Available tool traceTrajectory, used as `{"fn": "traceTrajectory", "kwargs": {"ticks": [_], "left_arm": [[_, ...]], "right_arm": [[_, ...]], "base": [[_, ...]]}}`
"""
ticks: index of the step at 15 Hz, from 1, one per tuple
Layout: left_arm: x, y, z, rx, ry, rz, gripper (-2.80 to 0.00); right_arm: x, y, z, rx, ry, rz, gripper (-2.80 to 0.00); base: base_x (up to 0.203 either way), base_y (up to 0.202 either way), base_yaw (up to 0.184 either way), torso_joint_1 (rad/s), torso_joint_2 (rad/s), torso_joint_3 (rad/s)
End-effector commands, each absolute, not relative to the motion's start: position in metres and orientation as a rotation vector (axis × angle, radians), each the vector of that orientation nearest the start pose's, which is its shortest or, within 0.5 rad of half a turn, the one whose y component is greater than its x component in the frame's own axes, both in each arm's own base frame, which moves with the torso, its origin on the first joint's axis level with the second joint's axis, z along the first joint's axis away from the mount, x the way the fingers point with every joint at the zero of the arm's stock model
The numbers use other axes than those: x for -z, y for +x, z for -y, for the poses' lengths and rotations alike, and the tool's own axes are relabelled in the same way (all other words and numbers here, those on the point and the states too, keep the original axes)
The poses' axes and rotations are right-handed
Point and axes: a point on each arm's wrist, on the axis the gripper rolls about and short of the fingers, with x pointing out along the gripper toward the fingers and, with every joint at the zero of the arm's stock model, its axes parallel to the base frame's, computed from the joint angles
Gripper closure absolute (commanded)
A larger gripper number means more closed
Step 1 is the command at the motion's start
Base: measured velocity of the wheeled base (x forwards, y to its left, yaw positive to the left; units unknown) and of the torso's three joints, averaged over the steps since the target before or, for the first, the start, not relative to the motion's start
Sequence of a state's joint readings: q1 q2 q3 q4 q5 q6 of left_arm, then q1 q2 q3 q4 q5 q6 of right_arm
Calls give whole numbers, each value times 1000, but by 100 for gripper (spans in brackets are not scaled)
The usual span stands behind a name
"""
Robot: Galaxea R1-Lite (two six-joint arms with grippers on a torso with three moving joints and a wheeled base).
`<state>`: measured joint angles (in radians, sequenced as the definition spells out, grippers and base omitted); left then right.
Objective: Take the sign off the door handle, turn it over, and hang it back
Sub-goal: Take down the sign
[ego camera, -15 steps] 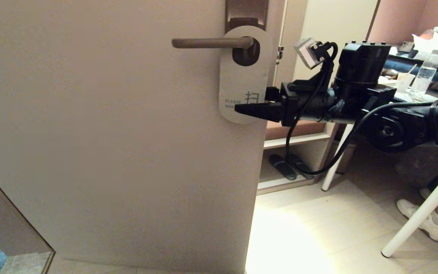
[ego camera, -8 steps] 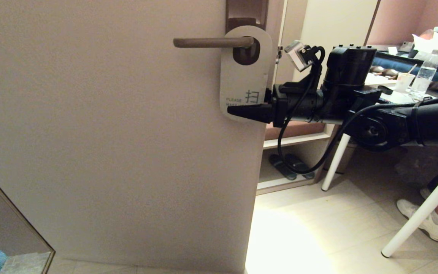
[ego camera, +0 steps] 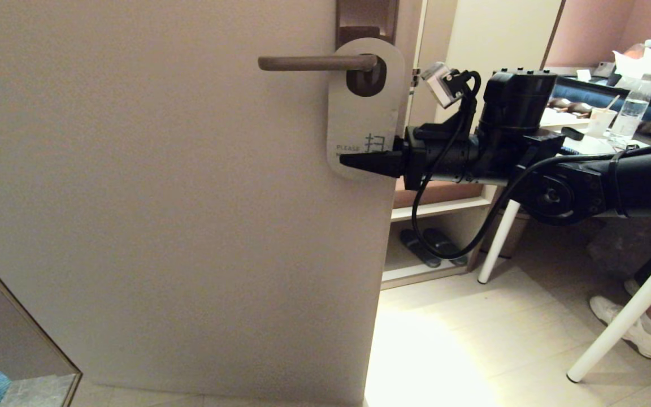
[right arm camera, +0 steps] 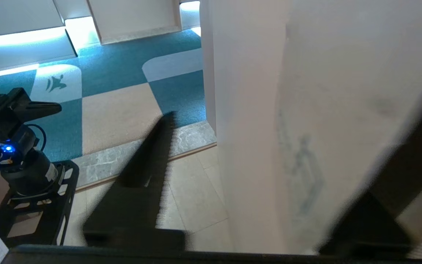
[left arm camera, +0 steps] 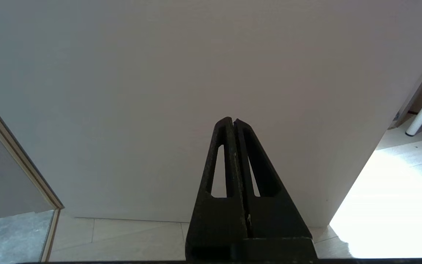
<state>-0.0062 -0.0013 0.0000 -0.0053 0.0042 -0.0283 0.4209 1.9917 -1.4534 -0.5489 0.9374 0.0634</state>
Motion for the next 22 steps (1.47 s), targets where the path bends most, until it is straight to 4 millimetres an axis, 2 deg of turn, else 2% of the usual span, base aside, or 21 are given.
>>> {"fn": "traceTrajectory", "kwargs": {"ticks": [1, 12, 20, 22], "left_arm": [[-76, -23, 0, 2, -29, 6, 0], [-76, -23, 0, 2, -29, 6, 0], [-76, -23, 0, 2, -29, 6, 0], [-76, -23, 0, 2, -29, 6, 0]], "right_arm": [[-252, 360, -182, -1365, 48, -24, 0], [-257, 359, -181, -1354, 35, 21, 0], [-271, 341, -191, -1234, 39, 54, 0], [-267, 334, -196, -1200, 44, 37, 0]], "base": [[0, 0, 0, 0, 0, 0], [0, 0, 0, 0, 0, 0], [0, 0, 0, 0, 0, 0], [0, 0, 0, 0, 0, 0]]}}
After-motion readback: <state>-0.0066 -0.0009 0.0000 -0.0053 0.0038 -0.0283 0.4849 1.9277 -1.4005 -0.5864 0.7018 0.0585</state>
